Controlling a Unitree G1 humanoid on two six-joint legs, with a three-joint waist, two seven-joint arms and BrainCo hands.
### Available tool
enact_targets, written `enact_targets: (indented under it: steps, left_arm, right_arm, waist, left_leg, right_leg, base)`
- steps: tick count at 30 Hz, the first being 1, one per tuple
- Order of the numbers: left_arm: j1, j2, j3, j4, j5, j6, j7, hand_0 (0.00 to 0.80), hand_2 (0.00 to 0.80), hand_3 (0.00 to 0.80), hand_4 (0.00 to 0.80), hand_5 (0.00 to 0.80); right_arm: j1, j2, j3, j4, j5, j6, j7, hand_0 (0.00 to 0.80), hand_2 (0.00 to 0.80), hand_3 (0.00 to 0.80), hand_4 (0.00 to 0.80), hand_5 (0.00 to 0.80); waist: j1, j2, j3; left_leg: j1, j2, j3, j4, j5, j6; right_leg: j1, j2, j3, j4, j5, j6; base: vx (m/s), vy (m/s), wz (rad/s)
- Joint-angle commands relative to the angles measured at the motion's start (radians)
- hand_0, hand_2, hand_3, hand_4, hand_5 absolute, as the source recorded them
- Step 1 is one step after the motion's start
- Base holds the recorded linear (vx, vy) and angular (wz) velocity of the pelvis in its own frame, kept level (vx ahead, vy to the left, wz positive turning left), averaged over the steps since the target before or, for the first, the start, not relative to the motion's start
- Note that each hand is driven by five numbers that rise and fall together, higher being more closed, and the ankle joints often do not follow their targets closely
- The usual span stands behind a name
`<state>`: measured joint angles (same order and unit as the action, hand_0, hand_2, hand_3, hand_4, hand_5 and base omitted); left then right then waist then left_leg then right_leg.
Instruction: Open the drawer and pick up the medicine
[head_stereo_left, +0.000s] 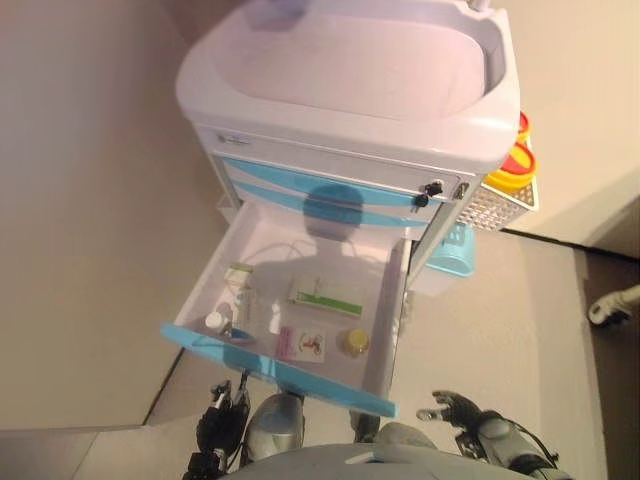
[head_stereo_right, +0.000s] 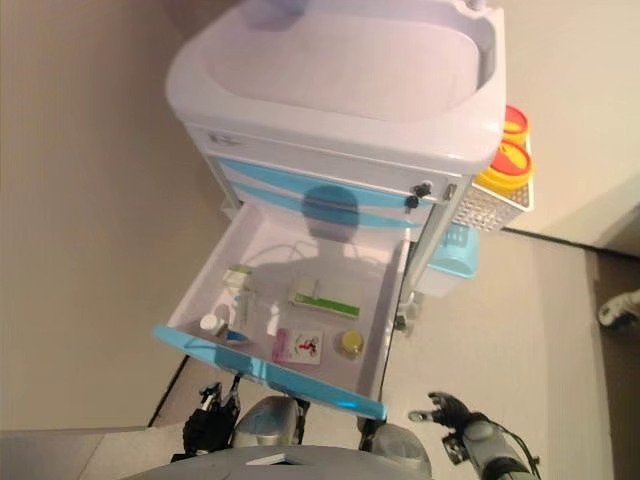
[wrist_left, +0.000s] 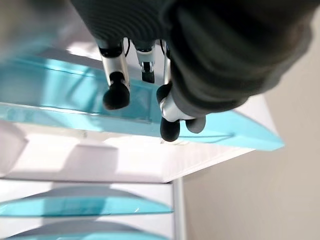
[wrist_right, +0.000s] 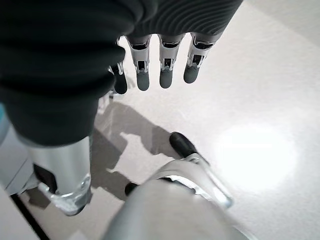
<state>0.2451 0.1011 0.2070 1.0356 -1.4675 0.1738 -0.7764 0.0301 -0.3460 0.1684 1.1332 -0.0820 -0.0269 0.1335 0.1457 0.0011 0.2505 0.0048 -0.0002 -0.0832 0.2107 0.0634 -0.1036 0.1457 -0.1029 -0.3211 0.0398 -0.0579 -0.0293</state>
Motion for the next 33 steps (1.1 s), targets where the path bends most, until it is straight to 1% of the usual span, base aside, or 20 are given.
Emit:
enact_targets:
  steps: [1, 5, 6, 7, 8, 12, 15, 18, 19, 20, 22, 23, 24, 25, 26, 27, 28, 30, 31, 33]
  left_arm:
    - [0.079, 0.097, 0.103, -0.066, -0.008, -0.036, -0.006, 0.8, 0.8, 0.8, 0.8, 0.8]
    - [0.081, 0.096, 0.115, -0.036, 0.07, -0.058, -0.012, 0.8, 0.8, 0.8, 0.8, 0.8]
    - [0.078, 0.094, 0.112, -0.032, 0.095, -0.077, 0.001, 0.765, 0.765, 0.765, 0.765, 0.765]
    - [0.076, 0.096, 0.109, -0.025, 0.137, -0.1, 0.017, 0.0, 0.0, 0.0, 0.0, 0.0]
    - [0.075, 0.097, 0.105, -0.023, 0.153, -0.111, 0.026, 0.0, 0.0, 0.0, 0.0, 0.0]
    - [0.043, 0.113, 0.06, 0.003, 0.351, -0.217, 0.117, 0.0, 0.0, 0.0, 0.0, 0.0]
    - [0.009, 0.139, -0.005, 0.003, 0.485, -0.301, 0.223, 0.0, 0.0, 0.0, 0.0, 0.0]
    - [-0.019, 0.169, -0.077, 0.01, 0.692, -0.381, 0.399, 0.0, 0.0, 0.0, 0.0, 0.0]
    - [-0.031, 0.18, -0.11, 0.017, 0.803, -0.406, 0.458, 0.0, 0.0, 0.0, 0.0, 0.0]
    - [-0.043, 0.192, -0.138, 0.019, 0.889, -0.415, 0.521, 0.0, 0.0, 0.0, 0.0, 0.0]
    - [-0.051, 0.206, -0.177, 0.027, 1.039, -0.427, 0.586, 0.0, 0.0, 0.0, 0.0, 0.0]
    - [-0.054, 0.221, -0.212, 0.027, 1.158, -0.434, 0.647, 0.0, 0.0, 0.0, 0.0, 0.0]
    - [-0.054, 0.234, -0.26, 0.021, 1.278, -0.412, 0.675, 0.0, 0.0, 0.0, 0.0, 0.0]
    - [-0.054, 0.238, -0.282, 0.023, 1.298, -0.406, 0.685, 0.0, 0.0, 0.0, 0.0, 0.0]
    - [-0.05, 0.245, -0.314, 0.018, 1.33, -0.377, 0.69, 0.0, 0.0, 0.0, 0.0, 0.0]
    - [-0.046, 0.247, -0.327, 0.016, 1.32, -0.361, 0.686, 0.0, 0.0, 0.0, 0.0, 0.0]
    - [-0.04, 0.24, -0.337, 0.027, 1.286, -0.344, 0.689, 0.0, 0.0, 0.0, 0.0, 0.0]
    - [-0.035, 0.223, -0.329, 0.059, 1.218, -0.326, 0.685, 0.0, 0.0, 0.0, 0.0, 0.0]
    - [-0.035, 0.217, -0.323, 0.071, 1.196, -0.32, 0.683, 0.0, 0.0, 0.0, 0.0, 0.0]
    - [-0.033, 0.19, -0.302, 0.128, 1.165, -0.323, 0.675, 0.0, 0.0, 0.0, 0.0, 0.0]
  right_arm:
    - [-0.017, -0.058, -0.041, 0.02, -0.011, -0.044, -0.013, 0.0, 0.0, 0.0, 0.0, 0.0]
    - [-0.019, -0.059, -0.059, 0.059, -0.001, -0.06, -0.025, 0.0, 0.0, 0.0, 0.0, 0.0]
    - [-0.018, -0.058, -0.062, 0.064, 0.002, -0.064, -0.03, 0.0, 0.0, 0.0, 0.0, 0.0]
    - [-0.015, -0.056, -0.065, 0.068, 0.002, -0.068, -0.034, 0.0, 0.0, 0.0, 0.0, 0.0]
    - [-0.013, -0.054, -0.065, 0.069, 0.003, -0.07, -0.037, 0.0, 0.0, 0.0, 0.0, 0.0]
    - [-0.003, -0.047, -0.068, 0.086, -0.006, -0.1, -0.056, 0.0, 0.0, 0.0, 0.0, 0.0]
    - [0.006, -0.047, -0.066, 0.076, -0.006, -0.119, -0.082, 0.0, 0.0, 0.0, 0.0, 0.0]
    - [0.009, -0.048, -0.07, 0.066, 0.025, -0.149, -0.129, 0.0, 0.0, 0.0, 0.0, 0.0]
    - [0.007, -0.047, -0.071, 0.061, 0.037, -0.16, -0.148, 0.0, 0.0, 0.0, 0.0, 0.0]
    - [0.005, -0.048, -0.074, 0.053, 0.062, -0.176, -0.171, 0.0, 0.0, 0.0, 0.0, 0.0]
    - [0.004, -0.051, -0.083, 0.031, 0.095, -0.197, -0.202, 0.0, 0.0, 0.0, 0.0, 0.0]
    - [0.003, -0.056, -0.096, -0.008, 0.127, -0.21, -0.235, 0.0, 0.0, 0.0, 0.0, 0.0]
    - [0.003, -0.066, -0.112, -0.077, 0.158, -0.212, -0.268, 0.0, 0.0, 0.0, 0.0, 0.0]
    - [0.001, -0.072, -0.119, -0.114, 0.162, -0.201, -0.277, 0.0, 0.0, 0.0, 0.0, 0.0]
    - [0.003, -0.089, -0.134, -0.215, 0.177, -0.203, -0.312, 0.0, 0.0, 0.0, 0.0, 0.0]
    - [0.006, -0.094, -0.144, -0.28, 0.174, -0.185, -0.321, 0.0, 0.0, 0.0, 0.0, 0.0]
    - [0.011, -0.103, -0.16, -0.392, 0.16, -0.164, -0.335, 0.0, 0.0, 0.0, 0.0, 0.0]
    - [0.019, -0.102, -0.178, -0.554, 0.141, -0.164, -0.333, 0.0, 0.0, 0.0, 0.0, 0.0]
    - [0.022, -0.101, -0.183, -0.596, 0.131, -0.174, -0.332, 0.0, 0.0, 0.0, 0.0, 0.0]
    - [0.02, -0.094, -0.203, -0.717, 0.088, -0.227, -0.318, 0.0, 0.0, 0.0, 0.0, 0.0]
  waist:
    - [0.035, 0.02, 0.009]
    - [0.04, 0.03, 0.009]
    - [0.039, 0.031, 0.009]
    - [0.037, 0.03, 0.006]
    - [0.036, 0.03, 0.005]
    - [0.016, 0.023, -0.011]
    - [-0.005, 0.015, -0.024]
    - [-0.024, 0.009, -0.036]
    - [-0.031, 0.009, -0.04]
    - [-0.04, 0.009, -0.046]
    - [-0.05, 0.009, -0.051]
    - [-0.061, 0.009, -0.055]
    - [-0.076, 0.01, -0.055]
    - [-0.086, 0.011, -0.059]
    - [-0.105, 0.013, -0.063]
    - [-0.113, 0.015, -0.065]
    - [-0.133, 0.018, -0.069]
    - [-0.157, 0.019, -0.075]
    - [-0.163, 0.019, -0.077]
    - [-0.178, 0.014, -0.082]
  left_leg:
    - [-0.089, -0.014, -0.027, 0.007, 0.046, 0.039]
    - [-0.091, -0.03, -0.031, 0.02, 0.049, 0.043]
    - [-0.09, -0.032, -0.031, 0.023, 0.05, 0.043]
    - [-0.087, -0.036, -0.03, 0.026, 0.048, 0.044]
    - [-0.085, -0.037, -0.029, 0.028, 0.046, 0.045]
    - [-0.064, -0.042, -0.014, 0.029, 0.016, 0.053]
    - [-0.041, -0.046, 0.003, 0.0, -0.02, 0.066]
    - [-0.009, -0.048, 0.018, -0.043, -0.047, 0.08]
    - [0.004, -0.047, 0.024, -0.06, -0.048, 0.083]
    - [0.017, -0.046, 0.029, -0.078, -0.047, 0.087]
    - [0.031, -0.046, 0.036, -0.099, -0.047, 0.092]
    - [0.042, -0.045, 0.043, -0.117, -0.045, 0.096]
    - [0.056, -0.042, 0.058, -0.137, -0.046, 0.099]
    - [0.056, -0.041, 0.063, -0.148, -0.043, 0.101]
    - [0.065, -0.039, 0.077, -0.171, -0.041, 0.106]
    - [0.07, -0.037, 0.085, -0.185, -0.039, 0.107]
    - [0.078, -0.034, 0.1, -0.205, -0.038, 0.111]
    - [0.087, -0.031, 0.121, -0.236, -0.034, 0.114]
    - [0.089, -0.03, 0.128, -0.245, -0.033, 0.115]
    - [0.092, -0.027, 0.147, -0.269, -0.029, 0.116]
  right_leg:
    - [0.0, 0.028, 0.071, 0.012, 0.045, 0.031]
    - [-0.003, 0.022, 0.059, 0.024, 0.041, 0.029]
    - [-0.001, 0.021, 0.056, 0.026, 0.04, 0.028]
    - [0.0, 0.02, 0.055, 0.028, 0.04, 0.028]
    - [0.001, 0.019, 0.054, 0.029, 0.04, 0.028]
    - [0.005, 0.013, 0.06, 0.033, 0.043, 0.03]
    - [0.002, 0.011, 0.073, 0.031, 0.049, 0.036]
    - [-0.002, 0.011, 0.087, 0.024, 0.055, 0.044]
    - [-0.004, 0.013, 0.092, 0.021, 0.057, 0.047]
    - [-0.006, 0.016, 0.097, 0.017, 0.06, 0.049]
    - [-0.007, 0.019, 0.106, 0.01, 0.063, 0.053]
    - [-0.009, 0.021, 0.114, 0.003, 0.067, 0.057]
    - [-0.01, 0.025, 0.127, -0.004, 0.07, 0.061]
    - [-0.016, 0.026, 0.131, -0.008, 0.074, 0.063]
    - [-0.023, 0.031, 0.143, -0.018, 0.079, 0.067]
    - [-0.025, 0.032, 0.148, -0.022, 0.082, 0.07]
    - [-0.031, 0.034, 0.16, -0.032, 0.087, 0.073]
    - [-0.039, 0.034, 0.174, -0.045, 0.094, 0.08]
    - [-0.043, 0.033, 0.178, -0.049, 0.097, 0.081]
    - [-0.052, 0.032, 0.185, -0.059, 0.103, 0.087]
  base:
    - [-0.011, 0.062, 0.06]
    - [0.019, 0.037, 0.41]
    - [0.05, 0.032, 0.04]
    - [0.05, 0.031, -0.01]
    - [0.084, 0.034, -0.02]
    - [0.092, 0.032, -0.03]
    - [0.073, 0.033, -0.13]
    - [0.054, 0.035, -0.15]
    - [0.047, 0.042, -0.03]
    - [0.041, 0.042, -0.17]
    - [0.03, 0.041, -0.36]
    - [0.025, 0.056, -0.32]
    - [0.017, 0.06, -0.27]
    - [-0.013, 0.084, -0.25]
    - [-0.02, 0.077, -0.3]
    - [-0.025, 0.108, -0.33]
    - [-0.013, 0.094, -0.41]
    - [-0.022, 0.089, -0.41]
    - [-0.032, 0.062, -0.34]
    - [-0.037, 0.041, -0.28]
